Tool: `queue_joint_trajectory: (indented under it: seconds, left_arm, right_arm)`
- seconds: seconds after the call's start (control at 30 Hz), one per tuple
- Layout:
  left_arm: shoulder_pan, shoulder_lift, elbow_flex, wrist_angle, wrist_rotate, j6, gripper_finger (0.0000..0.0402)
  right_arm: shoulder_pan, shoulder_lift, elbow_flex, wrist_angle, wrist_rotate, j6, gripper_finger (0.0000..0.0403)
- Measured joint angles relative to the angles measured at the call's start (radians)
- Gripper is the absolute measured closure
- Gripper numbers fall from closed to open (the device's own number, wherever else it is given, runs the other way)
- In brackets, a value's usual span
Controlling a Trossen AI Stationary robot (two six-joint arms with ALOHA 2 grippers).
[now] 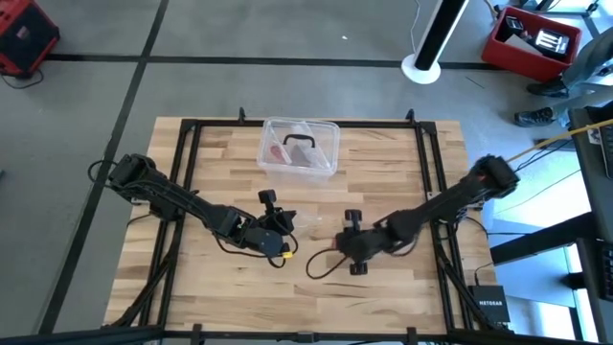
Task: Roll bandage
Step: Put the pink bandage into the transparent zip bag
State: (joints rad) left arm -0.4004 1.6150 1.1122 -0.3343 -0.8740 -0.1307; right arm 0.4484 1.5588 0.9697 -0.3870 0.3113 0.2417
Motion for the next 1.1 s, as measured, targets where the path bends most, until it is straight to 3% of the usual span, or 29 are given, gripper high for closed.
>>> queue_joint_trajectory:
  seconds: [0.17, 0.23, 0.37, 0.57, 1.1]
  left_arm:
    - [-0.011, 0.000, 0.000, 0.055, 0.000, 0.014, 0.0400]
    - [-0.019, 0.000, 0.000, 0.095, 0.004, 0.036, 0.0400]
    - [-0.031, 0.000, 0.000, 0.208, 0.043, 0.086, 0.0400]
    - [-0.056, -0.003, 0.000, 0.330, 0.072, 0.116, 0.0400]
    - [-0.038, -0.008, 0.000, 0.408, 0.070, 0.094, 0.0400]
  right_arm:
    - [-0.005, -0.148, 0.003, 0.270, 0.109, -0.186, 0.0330]
    - [-0.013, -0.157, 0.004, 0.405, 0.102, -0.305, 0.0330]
    - [-0.049, -0.130, 0.004, 0.639, 0.004, -0.441, 0.0330]
    - [-0.084, -0.084, 0.004, 0.850, -0.122, -0.537, 0.0330]
    - [-0.082, 0.009, 0.003, 0.920, -0.173, -0.570, 0.0330]
